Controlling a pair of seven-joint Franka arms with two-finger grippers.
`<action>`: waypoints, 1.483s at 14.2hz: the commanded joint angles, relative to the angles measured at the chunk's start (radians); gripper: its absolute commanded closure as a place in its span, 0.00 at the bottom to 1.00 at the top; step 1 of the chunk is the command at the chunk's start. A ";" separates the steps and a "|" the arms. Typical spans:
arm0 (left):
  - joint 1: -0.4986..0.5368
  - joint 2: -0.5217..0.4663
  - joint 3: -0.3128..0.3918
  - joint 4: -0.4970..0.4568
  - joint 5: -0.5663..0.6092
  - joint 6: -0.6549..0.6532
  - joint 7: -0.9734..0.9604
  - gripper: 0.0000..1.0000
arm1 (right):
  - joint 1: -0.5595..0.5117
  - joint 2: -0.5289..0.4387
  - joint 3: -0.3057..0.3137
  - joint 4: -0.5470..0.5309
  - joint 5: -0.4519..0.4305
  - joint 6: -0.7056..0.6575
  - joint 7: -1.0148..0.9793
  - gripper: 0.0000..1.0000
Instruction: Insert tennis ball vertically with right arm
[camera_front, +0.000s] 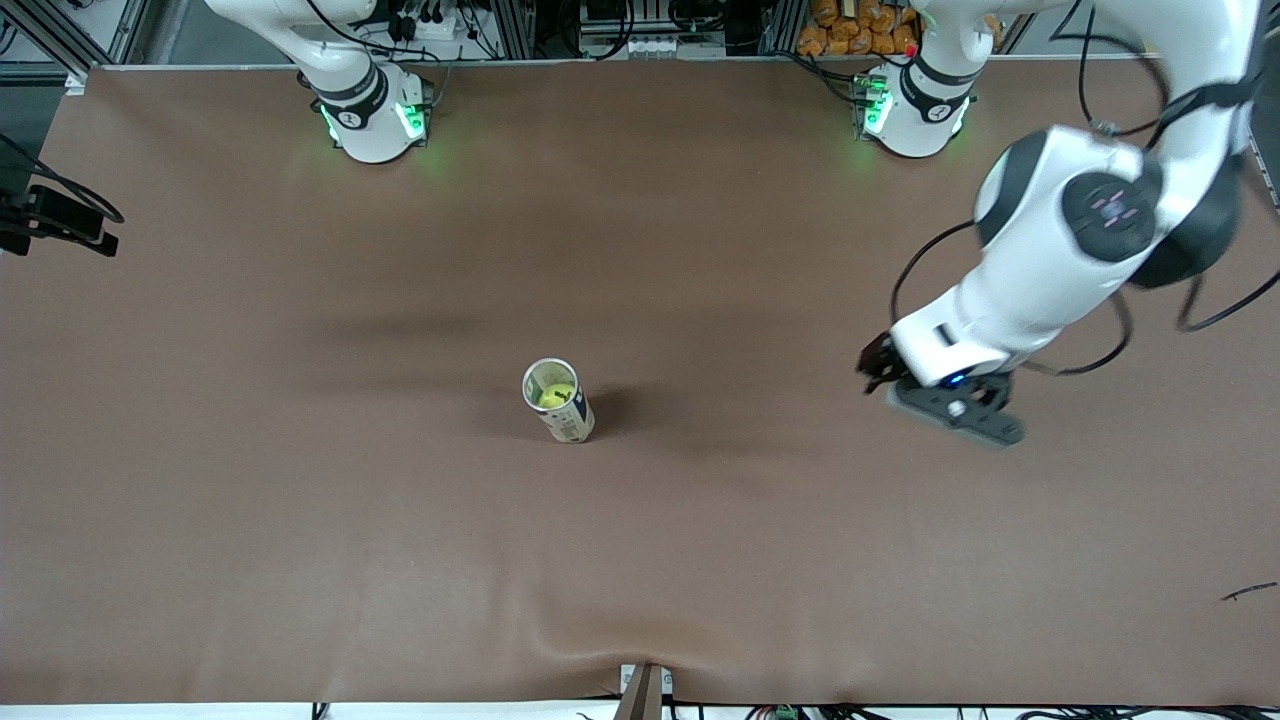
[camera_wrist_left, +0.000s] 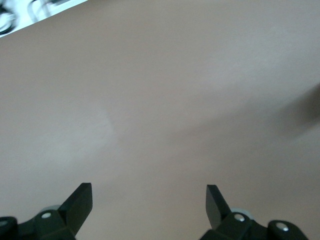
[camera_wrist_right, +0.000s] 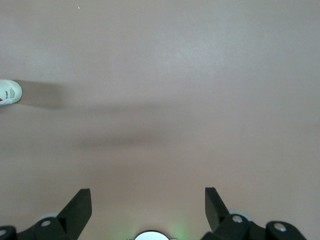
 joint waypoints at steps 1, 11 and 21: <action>0.065 -0.099 -0.006 -0.012 -0.022 -0.086 -0.004 0.00 | 0.001 -0.015 0.003 -0.002 -0.003 -0.011 0.012 0.00; 0.020 -0.243 0.162 0.096 -0.096 -0.400 -0.017 0.00 | -0.004 -0.012 -0.003 0.006 -0.003 -0.009 0.013 0.00; -0.090 -0.423 0.329 -0.066 -0.099 -0.489 -0.052 0.00 | 0.015 -0.008 0.002 0.018 0.001 -0.003 0.013 0.00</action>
